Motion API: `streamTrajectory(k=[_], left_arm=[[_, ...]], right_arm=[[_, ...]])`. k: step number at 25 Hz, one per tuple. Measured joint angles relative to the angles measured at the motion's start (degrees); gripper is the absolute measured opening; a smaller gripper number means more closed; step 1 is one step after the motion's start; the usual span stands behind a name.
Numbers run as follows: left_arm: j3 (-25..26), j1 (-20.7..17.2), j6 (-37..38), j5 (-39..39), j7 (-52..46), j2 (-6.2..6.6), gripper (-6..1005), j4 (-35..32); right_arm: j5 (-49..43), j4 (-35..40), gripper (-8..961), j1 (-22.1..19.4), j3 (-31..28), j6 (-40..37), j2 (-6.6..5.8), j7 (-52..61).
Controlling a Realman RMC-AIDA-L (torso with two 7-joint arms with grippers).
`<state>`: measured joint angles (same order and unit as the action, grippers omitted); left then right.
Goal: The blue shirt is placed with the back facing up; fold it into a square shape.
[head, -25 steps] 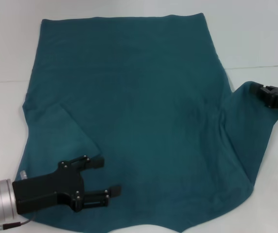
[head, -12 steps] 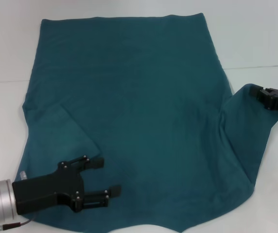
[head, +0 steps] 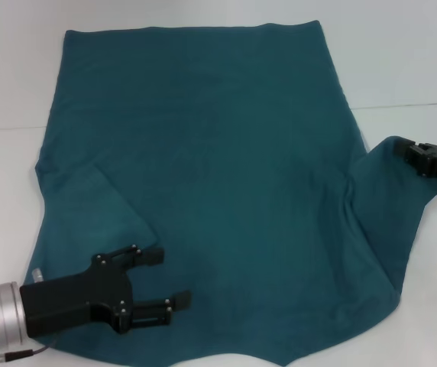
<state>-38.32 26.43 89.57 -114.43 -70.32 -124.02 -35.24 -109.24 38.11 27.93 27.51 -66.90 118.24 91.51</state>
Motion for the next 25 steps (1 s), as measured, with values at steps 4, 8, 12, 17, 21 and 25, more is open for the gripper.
streamTrajectory(k=[4,8,12,17,21,25], left_arm=[[0.0,0.24,0.0,0.0,-0.37,0.0,906,0.0],[0.0,0.29,-0.01,0.0,-0.4,0.0,906,0.0],[0.0,0.38,-0.01,0.0,-0.45,0.02,905,0.0],[0.0,0.33,-0.04,0.0,-0.5,0.07,906,0.0],[0.0,0.31,-0.09,0.0,-0.51,0.09,906,-0.07],[0.0,0.29,-0.1,0.0,-0.51,0.12,907,-0.25]], right_arm=[[-0.02,0.08,67,-0.01,0.65,-0.19,0.09,0.2],[-0.05,0.14,69,0.68,2.66,-0.2,0.36,0.42],[-0.08,-0.14,71,1.53,4.98,0.38,0.72,0.51],[-0.09,-0.17,72,2.33,8.37,0.28,0.98,0.62],[-0.09,-0.23,74,2.77,13.56,-0.08,1.0,0.68],[0.01,-0.23,103,3.1,16.78,0.27,1.11,0.68]])
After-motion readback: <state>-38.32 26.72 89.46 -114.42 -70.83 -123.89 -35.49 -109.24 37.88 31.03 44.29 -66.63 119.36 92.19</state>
